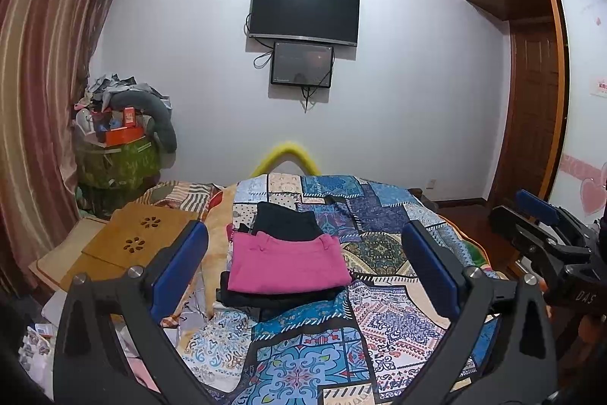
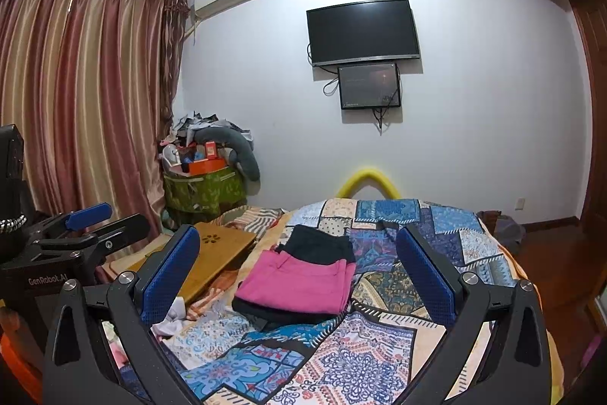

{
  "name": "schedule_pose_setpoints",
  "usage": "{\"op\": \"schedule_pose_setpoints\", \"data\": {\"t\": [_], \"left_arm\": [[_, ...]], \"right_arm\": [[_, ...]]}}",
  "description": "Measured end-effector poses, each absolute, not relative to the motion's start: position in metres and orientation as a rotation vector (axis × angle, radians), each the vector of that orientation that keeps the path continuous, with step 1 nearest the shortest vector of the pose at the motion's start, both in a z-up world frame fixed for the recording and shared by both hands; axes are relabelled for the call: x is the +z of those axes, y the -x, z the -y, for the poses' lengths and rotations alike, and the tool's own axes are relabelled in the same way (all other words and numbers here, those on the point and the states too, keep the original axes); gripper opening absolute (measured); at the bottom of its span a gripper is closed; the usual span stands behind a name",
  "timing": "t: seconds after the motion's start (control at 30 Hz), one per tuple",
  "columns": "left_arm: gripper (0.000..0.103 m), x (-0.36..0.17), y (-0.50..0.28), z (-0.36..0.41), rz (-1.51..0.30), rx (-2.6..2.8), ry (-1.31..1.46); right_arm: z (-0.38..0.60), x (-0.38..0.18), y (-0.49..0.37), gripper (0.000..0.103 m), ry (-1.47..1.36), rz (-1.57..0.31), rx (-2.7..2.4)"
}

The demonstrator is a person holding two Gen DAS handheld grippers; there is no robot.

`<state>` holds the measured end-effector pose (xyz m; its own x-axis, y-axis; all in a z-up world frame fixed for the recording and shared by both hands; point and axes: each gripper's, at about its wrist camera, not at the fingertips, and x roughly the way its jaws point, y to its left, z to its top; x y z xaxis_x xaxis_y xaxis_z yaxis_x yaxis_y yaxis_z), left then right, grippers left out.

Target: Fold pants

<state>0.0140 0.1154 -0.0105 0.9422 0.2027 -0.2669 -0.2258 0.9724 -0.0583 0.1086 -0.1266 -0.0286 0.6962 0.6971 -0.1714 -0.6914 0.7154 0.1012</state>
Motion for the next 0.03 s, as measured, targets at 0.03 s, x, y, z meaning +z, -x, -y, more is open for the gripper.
{"op": "schedule_pose_setpoints", "data": {"t": [0.03], "left_arm": [[0.103,-0.0115,-0.0146,-0.116,-0.267,0.217,0.088]], "right_arm": [[0.1265,-0.0285,-0.1088,0.103,-0.03,-0.205,0.775]]}}
